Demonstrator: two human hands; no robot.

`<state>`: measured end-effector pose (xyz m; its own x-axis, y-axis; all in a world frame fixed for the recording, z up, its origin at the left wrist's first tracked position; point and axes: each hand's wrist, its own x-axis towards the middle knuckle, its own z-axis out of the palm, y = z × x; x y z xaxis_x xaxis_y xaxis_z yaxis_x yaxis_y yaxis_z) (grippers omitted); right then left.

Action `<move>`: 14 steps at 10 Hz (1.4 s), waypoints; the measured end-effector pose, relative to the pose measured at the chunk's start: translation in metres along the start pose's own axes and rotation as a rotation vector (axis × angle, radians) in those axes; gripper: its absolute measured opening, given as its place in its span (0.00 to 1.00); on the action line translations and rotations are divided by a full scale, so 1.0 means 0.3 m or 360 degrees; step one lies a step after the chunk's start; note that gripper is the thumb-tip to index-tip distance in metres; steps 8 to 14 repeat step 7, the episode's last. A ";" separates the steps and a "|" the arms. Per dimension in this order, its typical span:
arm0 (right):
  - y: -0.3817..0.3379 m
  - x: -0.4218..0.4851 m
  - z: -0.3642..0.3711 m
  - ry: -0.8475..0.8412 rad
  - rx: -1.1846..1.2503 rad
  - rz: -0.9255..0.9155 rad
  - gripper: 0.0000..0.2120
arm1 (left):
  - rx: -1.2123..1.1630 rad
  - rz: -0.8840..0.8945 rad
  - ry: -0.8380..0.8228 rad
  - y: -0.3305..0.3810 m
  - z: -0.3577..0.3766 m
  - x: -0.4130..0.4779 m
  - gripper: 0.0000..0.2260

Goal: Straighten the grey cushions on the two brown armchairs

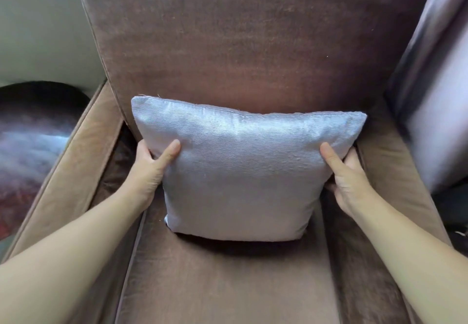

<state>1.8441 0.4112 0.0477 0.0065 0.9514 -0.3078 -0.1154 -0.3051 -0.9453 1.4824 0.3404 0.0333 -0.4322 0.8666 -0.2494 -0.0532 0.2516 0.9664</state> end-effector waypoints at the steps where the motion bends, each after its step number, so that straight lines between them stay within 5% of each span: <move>1: -0.008 0.025 0.006 0.0011 0.0068 -0.0048 0.43 | -0.0001 0.0111 0.0006 0.000 0.000 0.025 0.40; 5: -0.039 -0.047 0.011 0.0200 -0.0162 0.0087 0.37 | 0.0155 -0.0089 0.0053 0.103 0.006 -0.100 0.41; 6: -0.079 -0.137 0.026 0.0334 -0.0344 0.0145 0.42 | 0.0451 -0.0193 0.0070 0.188 -0.053 -0.187 0.52; 7: -0.153 -0.259 0.088 0.0364 -0.0595 0.0193 0.43 | 0.0676 -0.0220 -0.0016 0.318 -0.114 -0.294 0.42; 14: -0.153 -0.259 0.088 0.0364 -0.0595 0.0193 0.43 | 0.0676 -0.0220 -0.0016 0.318 -0.114 -0.294 0.42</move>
